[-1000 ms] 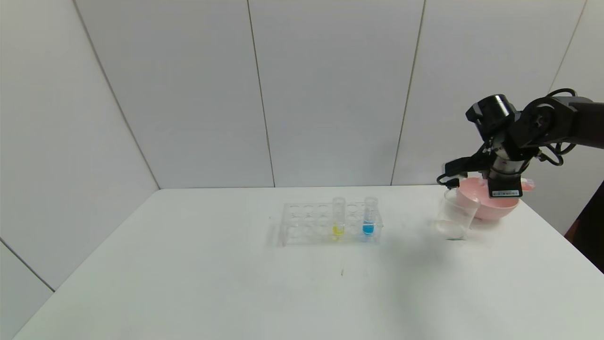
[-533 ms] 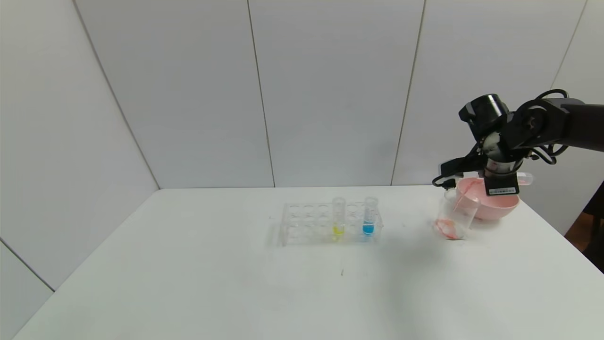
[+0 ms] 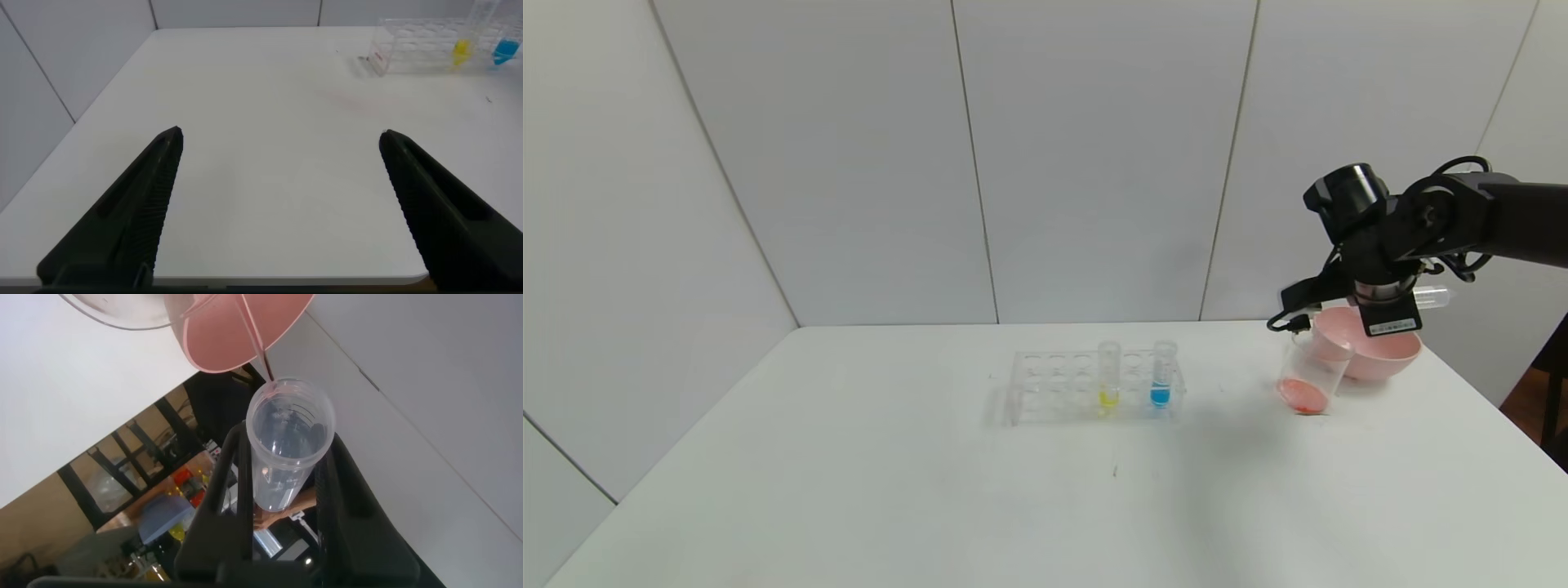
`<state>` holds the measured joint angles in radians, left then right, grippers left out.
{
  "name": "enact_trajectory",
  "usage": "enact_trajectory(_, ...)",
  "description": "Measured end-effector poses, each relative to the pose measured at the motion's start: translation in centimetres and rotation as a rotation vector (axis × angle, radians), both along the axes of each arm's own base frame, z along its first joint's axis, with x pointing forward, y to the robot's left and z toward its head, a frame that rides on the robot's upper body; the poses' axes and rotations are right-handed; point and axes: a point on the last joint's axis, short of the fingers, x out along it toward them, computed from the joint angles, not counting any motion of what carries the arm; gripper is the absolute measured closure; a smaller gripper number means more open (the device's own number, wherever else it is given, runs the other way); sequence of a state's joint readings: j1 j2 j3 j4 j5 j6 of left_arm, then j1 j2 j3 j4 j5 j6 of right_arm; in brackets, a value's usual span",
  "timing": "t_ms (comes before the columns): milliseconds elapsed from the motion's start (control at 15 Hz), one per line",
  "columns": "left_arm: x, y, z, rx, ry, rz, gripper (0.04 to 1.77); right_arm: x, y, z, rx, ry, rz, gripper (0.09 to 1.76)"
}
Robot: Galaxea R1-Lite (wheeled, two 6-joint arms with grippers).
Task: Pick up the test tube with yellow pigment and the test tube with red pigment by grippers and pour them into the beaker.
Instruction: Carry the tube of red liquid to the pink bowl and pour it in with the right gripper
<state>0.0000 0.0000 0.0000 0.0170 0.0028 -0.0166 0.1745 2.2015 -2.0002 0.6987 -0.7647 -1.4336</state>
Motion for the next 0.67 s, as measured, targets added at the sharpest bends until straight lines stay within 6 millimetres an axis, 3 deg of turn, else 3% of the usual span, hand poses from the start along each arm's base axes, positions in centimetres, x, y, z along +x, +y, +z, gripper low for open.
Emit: enact_trajectory(667, 0.0, 0.0, 0.0, 0.0, 0.0, 0.0, 0.09, 0.18, 0.81, 0.11, -0.064, -0.014, 0.003, 1.35)
